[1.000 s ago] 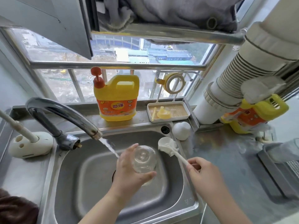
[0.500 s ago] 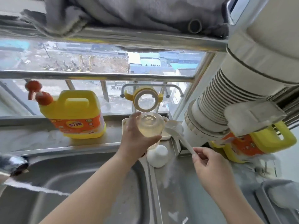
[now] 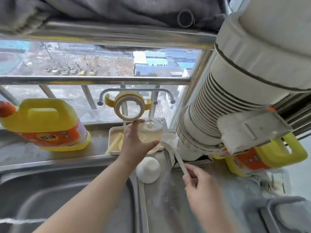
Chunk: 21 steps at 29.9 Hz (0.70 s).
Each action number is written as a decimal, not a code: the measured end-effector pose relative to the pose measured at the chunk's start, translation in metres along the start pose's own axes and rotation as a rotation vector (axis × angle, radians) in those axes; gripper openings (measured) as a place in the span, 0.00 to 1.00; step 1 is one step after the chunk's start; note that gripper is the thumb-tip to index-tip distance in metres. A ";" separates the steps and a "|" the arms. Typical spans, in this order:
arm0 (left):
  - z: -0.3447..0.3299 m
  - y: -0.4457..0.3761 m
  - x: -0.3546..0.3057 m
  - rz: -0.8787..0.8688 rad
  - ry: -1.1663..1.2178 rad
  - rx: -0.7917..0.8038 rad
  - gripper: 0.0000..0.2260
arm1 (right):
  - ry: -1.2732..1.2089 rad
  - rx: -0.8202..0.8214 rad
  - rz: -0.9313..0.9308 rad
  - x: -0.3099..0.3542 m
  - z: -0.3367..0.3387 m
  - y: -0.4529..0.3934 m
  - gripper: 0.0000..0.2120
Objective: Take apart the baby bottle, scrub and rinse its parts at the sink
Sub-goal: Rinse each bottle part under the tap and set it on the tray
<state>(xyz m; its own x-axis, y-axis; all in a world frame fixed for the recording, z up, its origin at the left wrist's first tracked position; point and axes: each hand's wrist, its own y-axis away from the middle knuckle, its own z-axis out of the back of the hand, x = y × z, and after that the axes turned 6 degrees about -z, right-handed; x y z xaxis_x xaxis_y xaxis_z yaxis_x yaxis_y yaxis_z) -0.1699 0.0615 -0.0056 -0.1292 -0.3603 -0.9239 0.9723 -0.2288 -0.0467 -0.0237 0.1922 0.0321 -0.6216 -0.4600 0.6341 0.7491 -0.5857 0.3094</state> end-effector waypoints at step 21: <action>0.019 0.049 0.016 -0.098 -0.231 0.230 0.15 | 0.084 0.023 -0.002 -0.027 -0.012 0.044 0.15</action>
<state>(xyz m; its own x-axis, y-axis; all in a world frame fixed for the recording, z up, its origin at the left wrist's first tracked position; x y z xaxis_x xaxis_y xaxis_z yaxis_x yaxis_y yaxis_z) -0.1282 0.0277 -0.0157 -0.2865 -0.5159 -0.8073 0.8869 -0.4615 -0.0198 0.0231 0.1704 0.0204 -0.6391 -0.5142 0.5720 0.7526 -0.5714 0.3272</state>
